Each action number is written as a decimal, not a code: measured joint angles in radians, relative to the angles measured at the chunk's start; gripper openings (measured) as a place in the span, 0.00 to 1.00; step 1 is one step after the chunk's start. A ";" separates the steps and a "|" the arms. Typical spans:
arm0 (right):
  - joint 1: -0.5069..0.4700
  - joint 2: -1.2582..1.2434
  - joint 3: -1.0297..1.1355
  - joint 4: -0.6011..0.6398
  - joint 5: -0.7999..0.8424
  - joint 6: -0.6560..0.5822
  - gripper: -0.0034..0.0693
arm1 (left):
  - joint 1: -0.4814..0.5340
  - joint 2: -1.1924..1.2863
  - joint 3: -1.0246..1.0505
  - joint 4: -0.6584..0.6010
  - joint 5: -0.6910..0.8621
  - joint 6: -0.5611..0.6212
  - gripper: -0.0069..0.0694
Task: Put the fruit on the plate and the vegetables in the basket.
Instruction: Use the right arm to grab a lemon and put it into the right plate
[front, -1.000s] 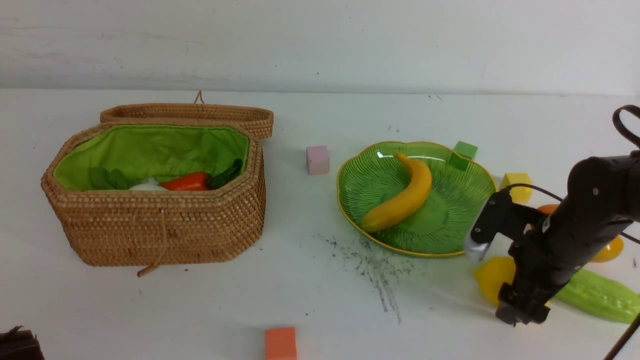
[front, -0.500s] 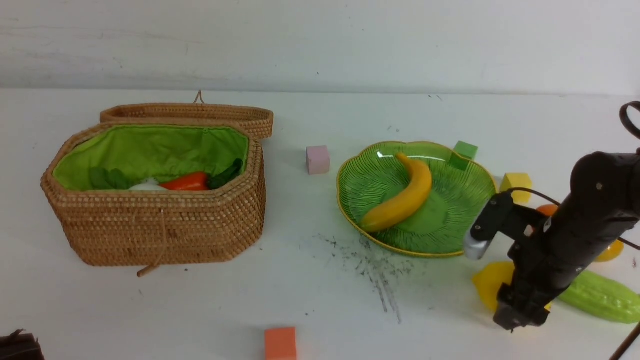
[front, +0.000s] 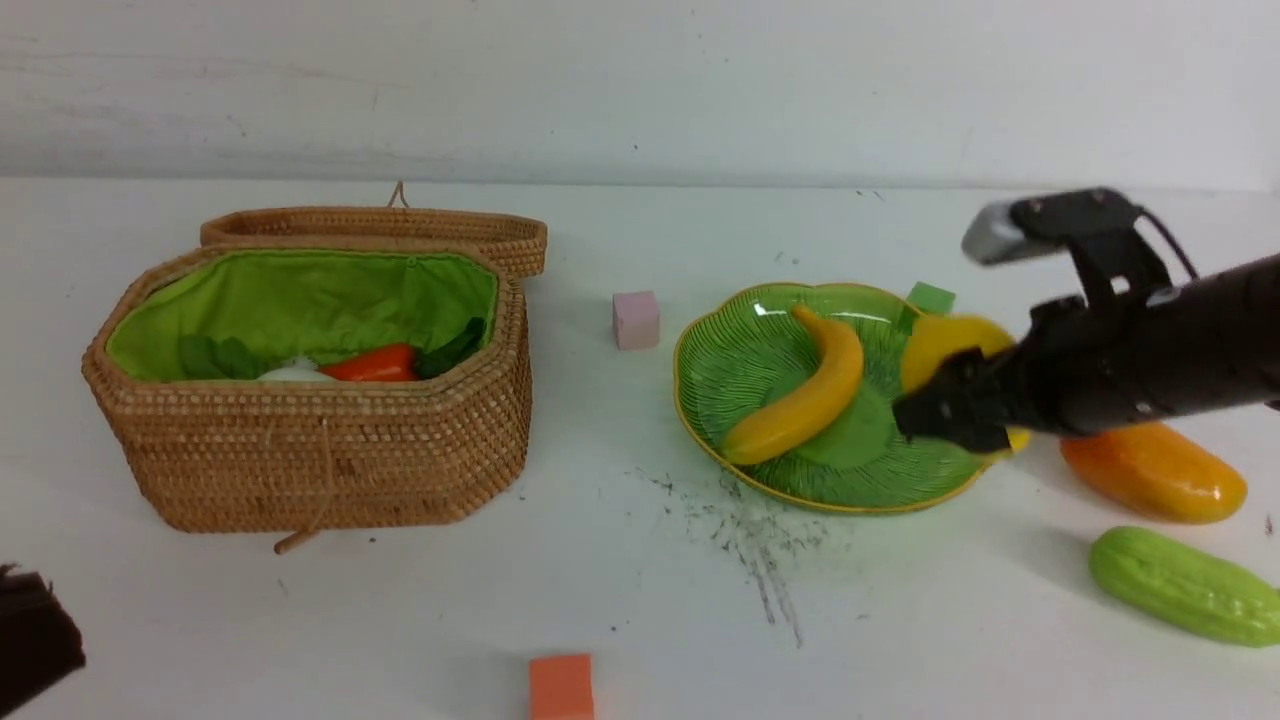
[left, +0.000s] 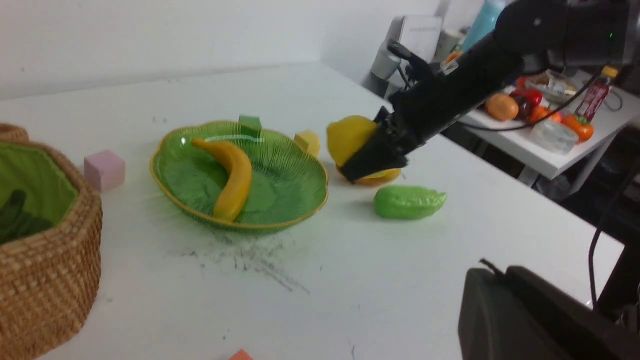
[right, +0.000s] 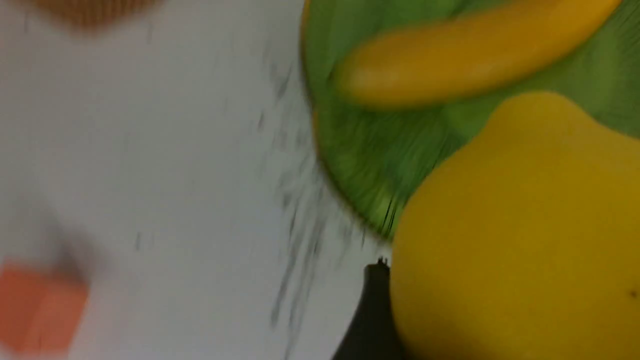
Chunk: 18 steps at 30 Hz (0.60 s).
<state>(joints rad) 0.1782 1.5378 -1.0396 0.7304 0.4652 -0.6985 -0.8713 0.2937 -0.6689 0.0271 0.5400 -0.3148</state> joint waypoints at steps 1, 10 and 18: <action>0.000 0.021 0.000 0.076 -0.087 -0.005 0.83 | 0.000 0.000 0.000 0.002 -0.023 0.000 0.12; -0.001 0.183 0.001 0.285 -0.195 -0.236 0.84 | 0.000 0.000 0.000 0.002 -0.036 0.000 0.12; -0.001 0.177 0.001 0.323 -0.219 -0.260 0.97 | 0.000 0.000 0.000 0.002 -0.031 0.000 0.12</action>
<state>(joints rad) 0.1771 1.7147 -1.0386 1.0535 0.2467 -0.9587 -0.8713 0.2937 -0.6689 0.0293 0.5087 -0.3148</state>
